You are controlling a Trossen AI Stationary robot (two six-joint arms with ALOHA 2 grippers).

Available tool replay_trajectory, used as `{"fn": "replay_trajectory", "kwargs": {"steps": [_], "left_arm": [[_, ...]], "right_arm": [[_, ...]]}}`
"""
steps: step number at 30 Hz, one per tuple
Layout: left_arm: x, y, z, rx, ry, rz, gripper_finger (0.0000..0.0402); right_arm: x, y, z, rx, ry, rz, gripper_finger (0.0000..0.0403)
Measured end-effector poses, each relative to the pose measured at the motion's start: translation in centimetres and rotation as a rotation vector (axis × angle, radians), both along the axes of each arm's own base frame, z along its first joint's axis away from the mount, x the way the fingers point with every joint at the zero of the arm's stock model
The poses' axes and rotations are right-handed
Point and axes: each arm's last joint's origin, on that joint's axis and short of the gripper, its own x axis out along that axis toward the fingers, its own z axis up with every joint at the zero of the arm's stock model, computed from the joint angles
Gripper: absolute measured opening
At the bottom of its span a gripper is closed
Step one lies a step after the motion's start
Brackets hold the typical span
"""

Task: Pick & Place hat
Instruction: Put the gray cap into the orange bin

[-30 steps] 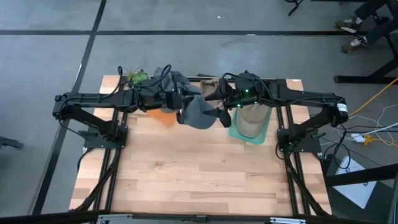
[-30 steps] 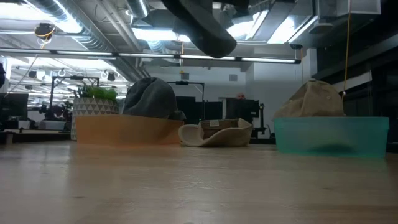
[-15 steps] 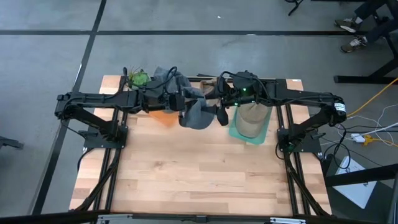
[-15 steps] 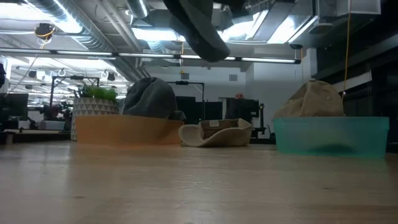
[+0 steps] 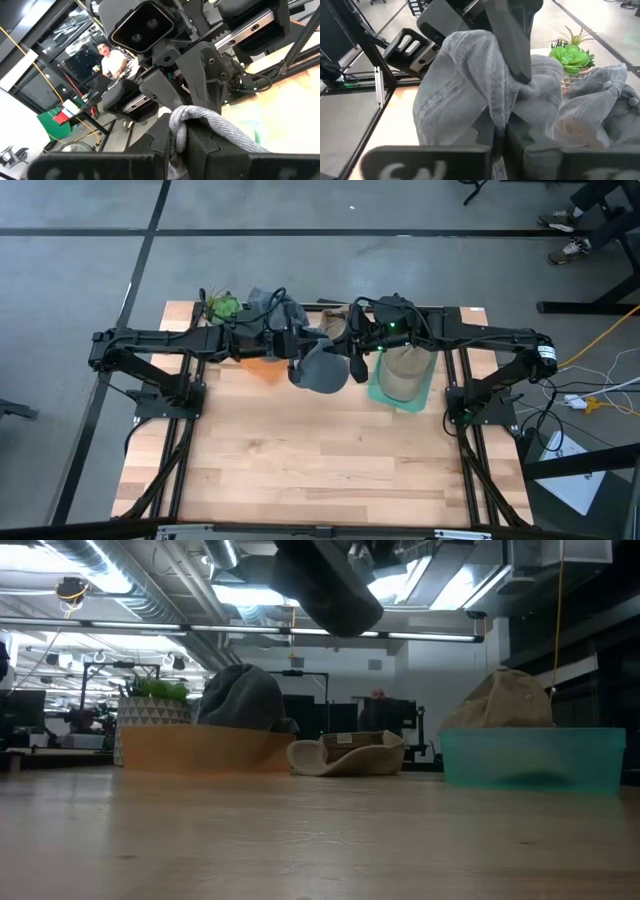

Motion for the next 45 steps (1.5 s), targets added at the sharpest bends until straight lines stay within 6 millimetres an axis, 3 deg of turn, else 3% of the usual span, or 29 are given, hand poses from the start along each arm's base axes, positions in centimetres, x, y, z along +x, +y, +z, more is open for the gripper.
{"fn": "replay_trajectory", "kwargs": {"steps": [7,13,17,25,29,33,38,45], "left_arm": [[0.0,0.0,0.0,-0.008,-0.002,0.007,0.0031],[-0.1,0.0,-0.1,-0.072,-0.014,0.112,0.0039],[-0.3,-0.4,-0.1,-0.076,-0.004,0.148,0.0068],[-1.3,-0.5,0.3,-0.247,0.029,0.261,0.0151],[-1.8,-0.4,0.7,-0.394,-0.041,0.288,0.0177],[-2.2,0.4,1.0,-0.699,-0.137,0.281,0.0182],[-2.1,1.7,0.5,-1.029,-0.134,0.215,0.0182],[-1.6,3.2,-0.6,-1.13,-0.097,0.251,0.0182]], "right_arm": [[0.0,0.0,0.0,-0.006,0.005,0.002,0.0017],[0.0,-0.1,-0.1,-0.007,0.006,-0.006,0.0009],[-0.1,-0.1,-0.3,-0.014,0.04,-0.035,0.0013],[-0.6,-0.2,-1.3,-0.051,0.155,-0.088,0.0011],[-0.8,-0.5,-1.7,-0.099,0.208,-0.177,0.0012],[-0.9,-0.8,-1.7,-0.156,0.218,-0.272,0.0012],[-0.9,-0.9,-1.6,-0.172,0.214,-0.293,0.0013],[-0.9,-0.9,-1.6,-0.163,0.211,-0.288,0.0013]]}}
